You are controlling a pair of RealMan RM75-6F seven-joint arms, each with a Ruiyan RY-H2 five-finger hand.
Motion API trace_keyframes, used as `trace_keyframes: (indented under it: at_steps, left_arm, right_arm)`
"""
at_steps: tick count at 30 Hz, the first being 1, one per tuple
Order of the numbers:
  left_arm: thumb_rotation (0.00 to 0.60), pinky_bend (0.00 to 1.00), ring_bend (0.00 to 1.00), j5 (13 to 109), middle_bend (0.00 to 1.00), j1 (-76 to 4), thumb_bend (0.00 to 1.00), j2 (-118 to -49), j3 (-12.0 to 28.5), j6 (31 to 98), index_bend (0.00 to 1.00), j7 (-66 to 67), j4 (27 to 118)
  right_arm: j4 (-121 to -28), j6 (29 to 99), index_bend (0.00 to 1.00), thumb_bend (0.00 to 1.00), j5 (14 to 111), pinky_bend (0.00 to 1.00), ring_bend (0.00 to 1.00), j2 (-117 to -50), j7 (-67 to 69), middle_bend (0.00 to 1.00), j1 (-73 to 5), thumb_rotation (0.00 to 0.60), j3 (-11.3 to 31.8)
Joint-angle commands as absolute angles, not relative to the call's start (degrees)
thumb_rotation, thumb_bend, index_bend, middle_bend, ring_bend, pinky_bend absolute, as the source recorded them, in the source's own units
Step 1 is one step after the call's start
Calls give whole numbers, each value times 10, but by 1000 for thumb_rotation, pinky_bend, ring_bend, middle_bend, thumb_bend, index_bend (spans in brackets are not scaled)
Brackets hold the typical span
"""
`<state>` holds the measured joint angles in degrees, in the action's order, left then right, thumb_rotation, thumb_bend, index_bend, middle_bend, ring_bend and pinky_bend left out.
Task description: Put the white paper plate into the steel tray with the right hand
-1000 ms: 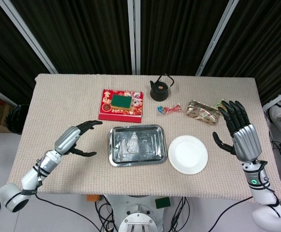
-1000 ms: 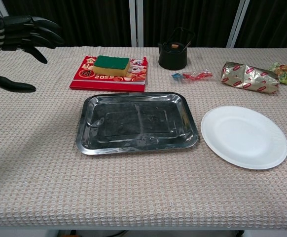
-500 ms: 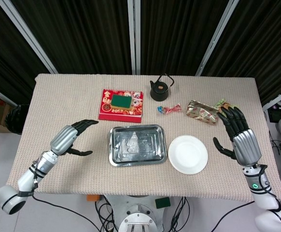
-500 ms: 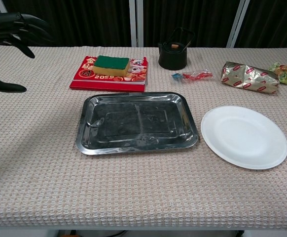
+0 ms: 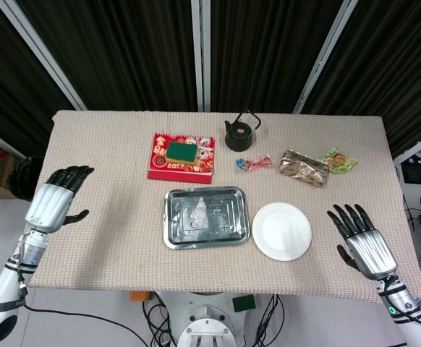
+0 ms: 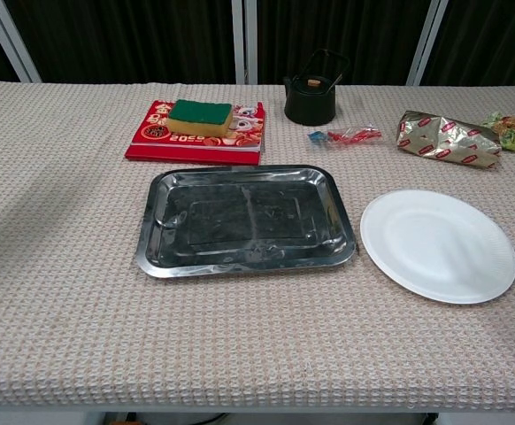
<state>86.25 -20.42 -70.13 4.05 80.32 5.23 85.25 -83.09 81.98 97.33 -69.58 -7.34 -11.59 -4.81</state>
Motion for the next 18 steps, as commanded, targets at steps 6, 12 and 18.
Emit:
trace_keyframes:
  at_steps: [6,12,18]
  left_arm:
    - [600,163,135,839,152,-155,106,-690,44,854,133,65,867]
    - [600,163,135,870,189,-151,106,-713,46,882,185,52,826]
    - [600,163,135,868,190,-149,106,-712,47,874,189,39,821]
  right_arm:
    - [-821,731,0,266,973,0,0,-691,-104,0,-132,600,-77]
    - [-785,725,4,233,984,0,0,-744,-86,0,-142,600,-69]
    - [-744,727,80,233,1000,0,0,-794,-71,0,-155,600,-62]
